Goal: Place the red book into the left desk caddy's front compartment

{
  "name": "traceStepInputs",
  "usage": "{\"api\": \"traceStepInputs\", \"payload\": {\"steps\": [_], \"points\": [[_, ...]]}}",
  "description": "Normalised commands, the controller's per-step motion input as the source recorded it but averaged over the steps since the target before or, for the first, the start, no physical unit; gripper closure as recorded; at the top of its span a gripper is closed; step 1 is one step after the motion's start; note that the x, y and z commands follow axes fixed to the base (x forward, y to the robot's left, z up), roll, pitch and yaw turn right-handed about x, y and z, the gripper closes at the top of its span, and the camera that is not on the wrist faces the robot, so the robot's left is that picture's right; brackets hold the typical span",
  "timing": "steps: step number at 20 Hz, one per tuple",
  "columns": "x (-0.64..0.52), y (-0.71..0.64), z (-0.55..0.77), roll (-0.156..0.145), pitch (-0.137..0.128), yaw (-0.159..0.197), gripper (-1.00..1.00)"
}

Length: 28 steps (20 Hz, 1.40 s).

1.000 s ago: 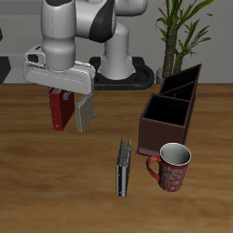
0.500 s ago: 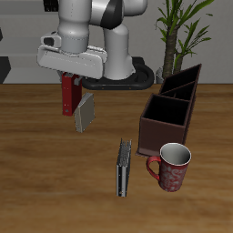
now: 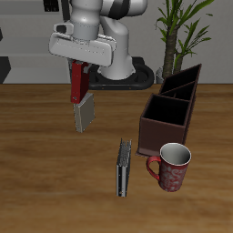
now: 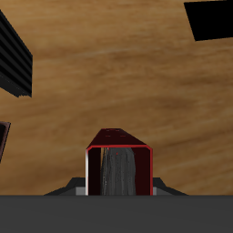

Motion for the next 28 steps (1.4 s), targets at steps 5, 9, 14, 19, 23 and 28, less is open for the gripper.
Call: {"api": "traceStepInputs", "payload": {"steps": [5, 9, 14, 19, 23, 28], "points": [[-0.29, 0.14, 0.04, -0.031, -0.01, -0.034, 1.0], [-0.19, 0.15, -0.01, -0.001, -0.013, 0.009, 1.0], [-0.27, 0.25, -0.08, -0.001, -0.009, 0.004, 1.0], [-0.23, 0.45, -0.07, 0.099, -0.001, 0.041, 1.0], [-0.19, 0.28, 0.02, 0.021, -0.047, 0.006, 1.0], [-0.21, 0.36, -0.07, 0.111, 0.015, 0.02, 1.0]]}}
